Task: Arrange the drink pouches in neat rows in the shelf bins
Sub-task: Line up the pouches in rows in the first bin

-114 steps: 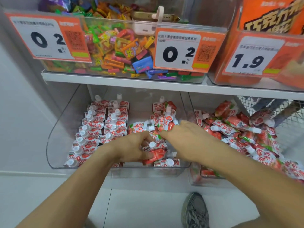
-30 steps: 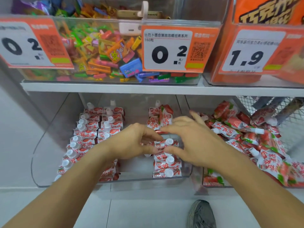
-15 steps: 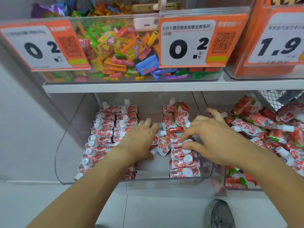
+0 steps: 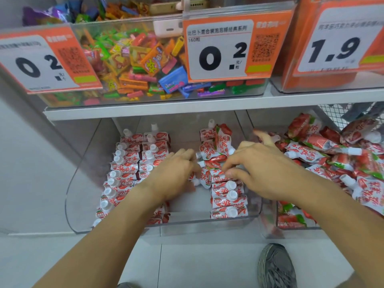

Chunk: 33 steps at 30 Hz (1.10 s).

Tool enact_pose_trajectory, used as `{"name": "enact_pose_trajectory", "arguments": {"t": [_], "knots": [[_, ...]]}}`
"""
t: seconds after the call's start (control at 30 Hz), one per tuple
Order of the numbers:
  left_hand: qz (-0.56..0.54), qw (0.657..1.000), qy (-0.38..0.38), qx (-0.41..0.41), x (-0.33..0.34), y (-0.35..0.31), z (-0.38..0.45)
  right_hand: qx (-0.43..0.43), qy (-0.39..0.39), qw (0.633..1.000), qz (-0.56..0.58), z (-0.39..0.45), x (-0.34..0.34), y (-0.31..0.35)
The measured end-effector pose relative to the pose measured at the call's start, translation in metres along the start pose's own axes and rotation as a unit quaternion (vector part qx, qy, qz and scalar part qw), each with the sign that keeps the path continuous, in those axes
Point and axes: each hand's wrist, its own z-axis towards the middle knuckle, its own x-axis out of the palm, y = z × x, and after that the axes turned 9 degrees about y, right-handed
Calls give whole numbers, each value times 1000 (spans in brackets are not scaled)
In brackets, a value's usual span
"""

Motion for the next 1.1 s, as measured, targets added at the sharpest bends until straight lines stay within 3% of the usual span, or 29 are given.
{"name": "enact_pose_trajectory", "arguments": {"t": [0.27,0.4,0.47,0.6,0.73,0.8,0.9,1.0,1.1], "knots": [[-112,980,-163,-13,-13,10,5,-23,-60,998,-28,-4,0,-2],[-182,962,-192,-70,-16,6,16,-71,-107,991,-29,-5,3,-3],[-206,956,-189,-84,-16,1,22,-63,-89,994,-23,-6,0,2],[-236,960,-146,-39,-16,-21,29,-50,-69,996,-28,-2,5,0],[-309,947,-89,-8,-16,-22,30,-29,-180,983,14,-4,5,-15],[-364,931,-36,-8,-15,-15,26,1,-188,982,24,-4,3,-21],[-334,941,46,-15,-15,-13,20,37,-154,985,63,-3,5,-24],[-369,921,128,-8,-21,-11,13,41,-142,985,93,-4,7,-23],[-291,937,193,-7,-23,0,6,39,-139,983,110,-4,7,-22]]}}
